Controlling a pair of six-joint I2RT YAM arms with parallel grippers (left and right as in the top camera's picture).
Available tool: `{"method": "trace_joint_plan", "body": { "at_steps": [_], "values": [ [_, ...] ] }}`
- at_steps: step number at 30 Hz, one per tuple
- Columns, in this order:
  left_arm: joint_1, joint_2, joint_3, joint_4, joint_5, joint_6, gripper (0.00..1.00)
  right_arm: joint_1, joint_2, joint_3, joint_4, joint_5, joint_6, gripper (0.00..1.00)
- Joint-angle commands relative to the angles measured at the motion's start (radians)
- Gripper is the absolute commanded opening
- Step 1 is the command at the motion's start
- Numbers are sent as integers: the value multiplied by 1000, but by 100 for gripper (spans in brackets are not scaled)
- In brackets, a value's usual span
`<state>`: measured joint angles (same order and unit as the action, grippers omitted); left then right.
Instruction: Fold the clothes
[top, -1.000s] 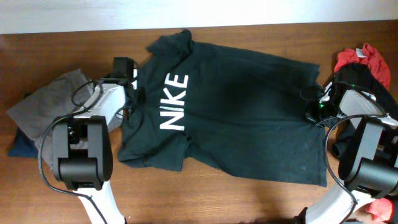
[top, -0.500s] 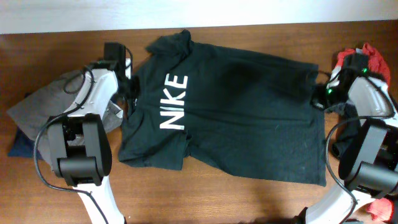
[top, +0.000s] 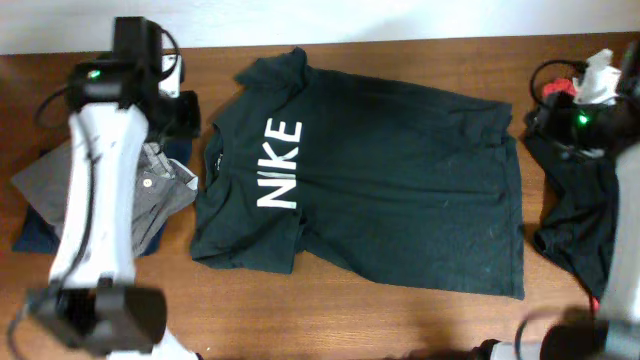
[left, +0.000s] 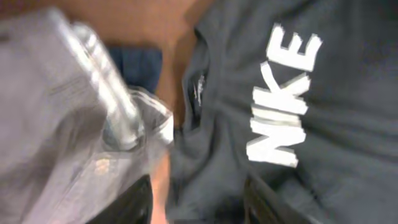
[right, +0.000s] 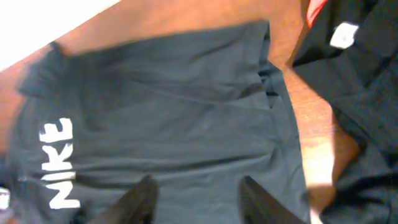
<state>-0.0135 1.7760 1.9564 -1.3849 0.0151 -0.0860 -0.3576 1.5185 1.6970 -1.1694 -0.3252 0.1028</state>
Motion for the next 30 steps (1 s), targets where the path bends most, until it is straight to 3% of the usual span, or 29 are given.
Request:
{"method": "trace_joint_plan", "body": {
  "at_steps": [1, 5, 10, 14, 22, 30],
  "values": [
    [5, -57, 11, -82, 73, -23, 51, -3, -91, 18, -42, -15, 2, 60],
    [-42, -64, -16, -211, 146, -22, 51, -3, -136, 18, -122, -8, 2, 66],
    [-192, -64, -160, -214, 134, -18, 51, -3, -131, 12, -160, -8, 6, 67],
    [-325, -64, -359, -118, 43, -67, 52, -3, -120, 11, -163, -7, 6, 70],
    [-411, -63, -663, 94, 68, -104, 55, -3, -32, 8, -168, -5, 10, 74],
    [-470, -63, -749, 204, 67, -103, 58, -3, 79, 8, -171, -24, 9, 73]
  ]
}}
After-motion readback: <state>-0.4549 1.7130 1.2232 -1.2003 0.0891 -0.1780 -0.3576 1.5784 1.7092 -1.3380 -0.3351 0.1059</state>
